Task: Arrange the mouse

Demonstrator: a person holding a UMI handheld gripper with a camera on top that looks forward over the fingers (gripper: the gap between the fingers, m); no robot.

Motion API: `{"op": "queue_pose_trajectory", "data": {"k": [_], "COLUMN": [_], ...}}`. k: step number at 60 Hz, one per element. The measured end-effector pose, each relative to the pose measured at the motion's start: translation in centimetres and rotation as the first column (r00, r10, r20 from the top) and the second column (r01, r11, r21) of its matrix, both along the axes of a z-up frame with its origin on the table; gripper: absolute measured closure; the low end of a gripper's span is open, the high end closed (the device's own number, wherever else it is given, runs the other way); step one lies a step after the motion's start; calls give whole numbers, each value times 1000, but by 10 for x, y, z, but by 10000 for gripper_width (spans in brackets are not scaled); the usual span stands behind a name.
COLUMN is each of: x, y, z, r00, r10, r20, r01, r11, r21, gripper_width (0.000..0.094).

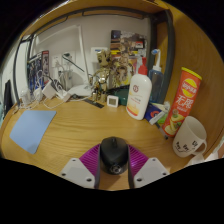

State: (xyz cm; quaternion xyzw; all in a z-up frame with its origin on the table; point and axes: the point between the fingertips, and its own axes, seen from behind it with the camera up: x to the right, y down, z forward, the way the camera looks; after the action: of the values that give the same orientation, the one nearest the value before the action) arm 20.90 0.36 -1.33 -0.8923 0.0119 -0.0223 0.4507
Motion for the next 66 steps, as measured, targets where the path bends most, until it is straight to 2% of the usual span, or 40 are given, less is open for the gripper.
{"op": "queue_pose_trajectory", "data": {"k": [6, 10, 17, 25, 27, 37, 46, 52, 58, 66], "x": [-1, -1, -1, -2, -2, -28, -91, -151, -215, -293], "y": [-1, -2, -1, -2, 0, 32, 55, 65, 78, 91], "z": [-2, -2, -2, 12, 25, 144, 251, 287, 282, 222], "r00": [1000, 1000, 1000, 998, 997, 992, 994, 997, 998, 994], "r10": [2, 5, -7, -66, -80, -126, -96, -48, 6, 57], "r20": [-32, -26, -20, -8, -6, -19, -43, -54, -62, -96], "r01": [-3, -6, 6, 65, 80, 128, 104, 61, 11, -39], "r11": [1000, 999, 999, 996, 995, 986, 966, 961, 965, 983], "r21": [-28, -38, -51, -63, -54, 104, 236, 269, 262, 179], "gripper_width": [643, 676, 685, 688, 688, 685, 686, 686, 687, 686]}}
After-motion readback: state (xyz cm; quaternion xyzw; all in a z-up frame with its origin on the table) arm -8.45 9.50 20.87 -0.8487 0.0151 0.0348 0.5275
